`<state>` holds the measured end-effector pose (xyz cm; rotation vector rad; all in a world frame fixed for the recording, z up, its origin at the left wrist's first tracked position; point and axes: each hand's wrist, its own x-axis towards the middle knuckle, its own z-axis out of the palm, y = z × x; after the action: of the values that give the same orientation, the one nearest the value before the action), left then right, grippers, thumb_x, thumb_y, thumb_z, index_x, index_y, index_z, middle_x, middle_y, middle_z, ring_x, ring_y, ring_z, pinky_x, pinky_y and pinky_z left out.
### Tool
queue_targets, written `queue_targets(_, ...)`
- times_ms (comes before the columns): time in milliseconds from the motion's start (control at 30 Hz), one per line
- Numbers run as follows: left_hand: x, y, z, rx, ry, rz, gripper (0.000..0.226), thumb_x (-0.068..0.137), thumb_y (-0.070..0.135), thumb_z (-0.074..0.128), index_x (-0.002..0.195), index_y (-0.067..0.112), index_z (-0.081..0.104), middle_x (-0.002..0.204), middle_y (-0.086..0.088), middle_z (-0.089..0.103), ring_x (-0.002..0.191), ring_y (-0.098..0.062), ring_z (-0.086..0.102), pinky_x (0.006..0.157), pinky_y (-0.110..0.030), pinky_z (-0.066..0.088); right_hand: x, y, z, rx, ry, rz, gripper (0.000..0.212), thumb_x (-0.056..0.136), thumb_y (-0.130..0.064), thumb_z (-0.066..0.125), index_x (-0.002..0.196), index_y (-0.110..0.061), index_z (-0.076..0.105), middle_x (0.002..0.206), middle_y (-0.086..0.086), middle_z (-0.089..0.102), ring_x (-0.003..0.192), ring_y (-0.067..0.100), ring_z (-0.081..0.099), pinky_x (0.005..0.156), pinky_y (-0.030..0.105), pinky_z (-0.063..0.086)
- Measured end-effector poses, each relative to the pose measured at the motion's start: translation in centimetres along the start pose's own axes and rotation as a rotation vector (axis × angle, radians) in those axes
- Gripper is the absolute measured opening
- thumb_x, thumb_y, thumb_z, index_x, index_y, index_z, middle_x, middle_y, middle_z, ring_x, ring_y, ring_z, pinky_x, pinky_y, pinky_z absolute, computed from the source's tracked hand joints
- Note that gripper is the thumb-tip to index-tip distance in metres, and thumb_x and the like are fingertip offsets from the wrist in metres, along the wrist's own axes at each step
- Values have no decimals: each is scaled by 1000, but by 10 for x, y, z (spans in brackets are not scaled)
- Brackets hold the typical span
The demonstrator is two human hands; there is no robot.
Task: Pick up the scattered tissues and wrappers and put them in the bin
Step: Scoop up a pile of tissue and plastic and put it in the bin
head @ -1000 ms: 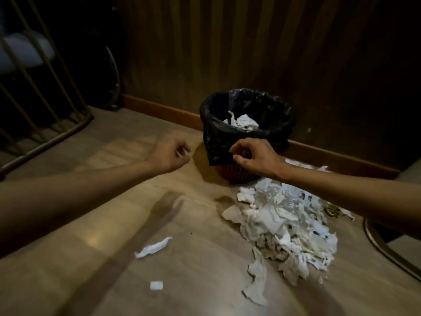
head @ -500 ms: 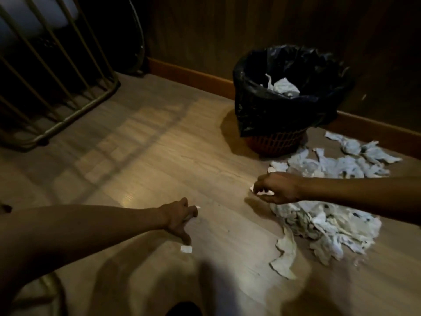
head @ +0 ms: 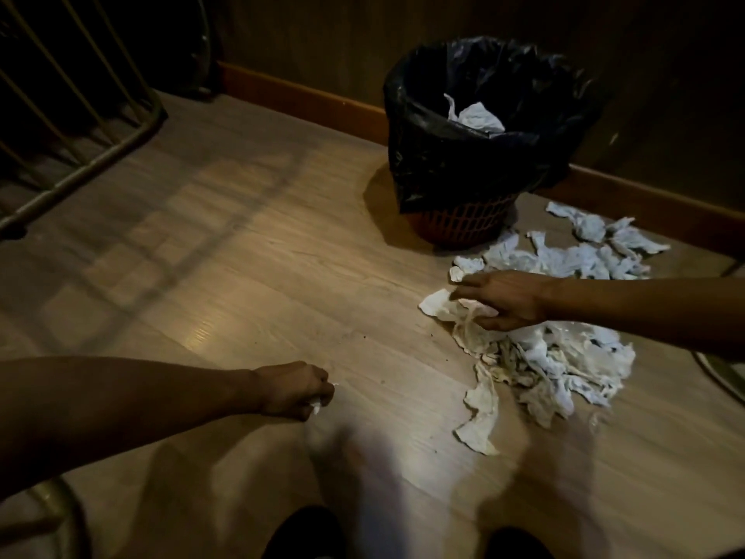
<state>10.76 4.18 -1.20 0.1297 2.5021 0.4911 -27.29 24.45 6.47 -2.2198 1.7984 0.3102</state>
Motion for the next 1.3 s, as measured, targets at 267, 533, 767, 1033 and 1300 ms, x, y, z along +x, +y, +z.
queue_targets(267,56,15,-53,-101,183,1,15,84,14,59,96,16,68,88,1,71,79,-18,65,68,-19,38,-27,37,-5,-103,-333,549,110,74,-56,75,157,-29,8,159,25,7,145,42,24,110,47,35)
queue_targets(533,148,50,-115,-88,404,124,18,94,27,60,106,15,66,93,-6,73,85,-25,68,69,-32,49,-70,51,-16,258,-47,664,19,79,-9,71,97,-7,73,93,7,68,93,28,67,72,25,40)
queue_targets(767,225,93,-135,172,409,349,21,87,43,68,101,29,75,156,-7,34,141,-36,29,109,-45,33,-133,47,-59,379,331,959,17,84,-10,72,100,-6,75,98,10,73,90,22,68,74,28,48)
queue_targets(1033,264,111,-124,175,142,444,22,89,28,69,106,14,73,137,-18,54,131,-34,49,102,-34,43,-213,39,-41,780,706,1509,22,80,-3,77,74,-18,62,85,5,66,84,18,68,81,37,61)
queue_targets(1300,240,99,-135,27,367,328,23,92,34,62,108,16,66,104,-6,70,97,-24,63,76,-29,42,-227,49,-11,491,350,1416,14,76,0,71,86,-10,70,86,6,70,89,24,68,77,35,59)
